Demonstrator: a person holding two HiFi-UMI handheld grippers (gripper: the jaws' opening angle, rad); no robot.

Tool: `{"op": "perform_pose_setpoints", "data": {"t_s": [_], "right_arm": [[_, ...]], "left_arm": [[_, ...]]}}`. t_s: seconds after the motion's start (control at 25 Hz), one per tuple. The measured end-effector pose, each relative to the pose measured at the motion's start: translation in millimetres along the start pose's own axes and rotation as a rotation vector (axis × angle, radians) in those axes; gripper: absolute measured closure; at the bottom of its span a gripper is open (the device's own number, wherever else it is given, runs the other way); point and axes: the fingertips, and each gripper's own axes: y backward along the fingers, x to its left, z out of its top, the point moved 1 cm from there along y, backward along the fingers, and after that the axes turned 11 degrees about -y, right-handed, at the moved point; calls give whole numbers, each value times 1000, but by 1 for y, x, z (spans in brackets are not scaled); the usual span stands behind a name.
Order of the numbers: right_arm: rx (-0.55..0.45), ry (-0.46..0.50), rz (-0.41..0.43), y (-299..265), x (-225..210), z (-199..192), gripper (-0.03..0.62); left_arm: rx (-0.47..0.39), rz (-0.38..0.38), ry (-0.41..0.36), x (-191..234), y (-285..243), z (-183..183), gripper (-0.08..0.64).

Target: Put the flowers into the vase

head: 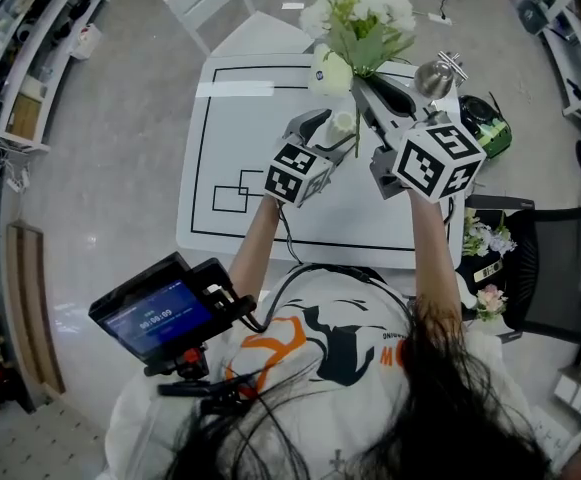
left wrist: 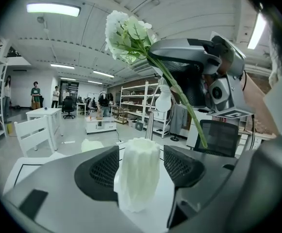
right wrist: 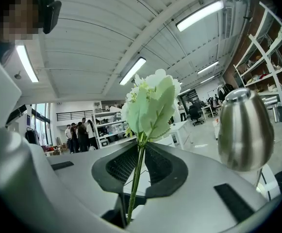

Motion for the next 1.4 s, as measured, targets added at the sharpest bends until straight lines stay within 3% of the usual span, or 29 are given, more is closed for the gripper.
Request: {"op": "perform_pose_setpoints", "data": {"t_s": [0.2, 0.4, 0.88, 1.4], "right_arm": [[-22, 16, 5, -6, -1, 3, 535], [-50, 65, 16, -12, -3, 4, 535], [-203, 180, 43, -19, -3, 10, 537], [-161, 142, 44, -12, -24, -53, 537]], "left_arm": [[-20, 25, 32, -1, -6, -1, 282], [-9, 12, -7, -4, -7, -3, 293], [-1, -2, -14, -9, -8, -3, 296], [-2, 16, -3, -5, -6, -7, 296]]}}
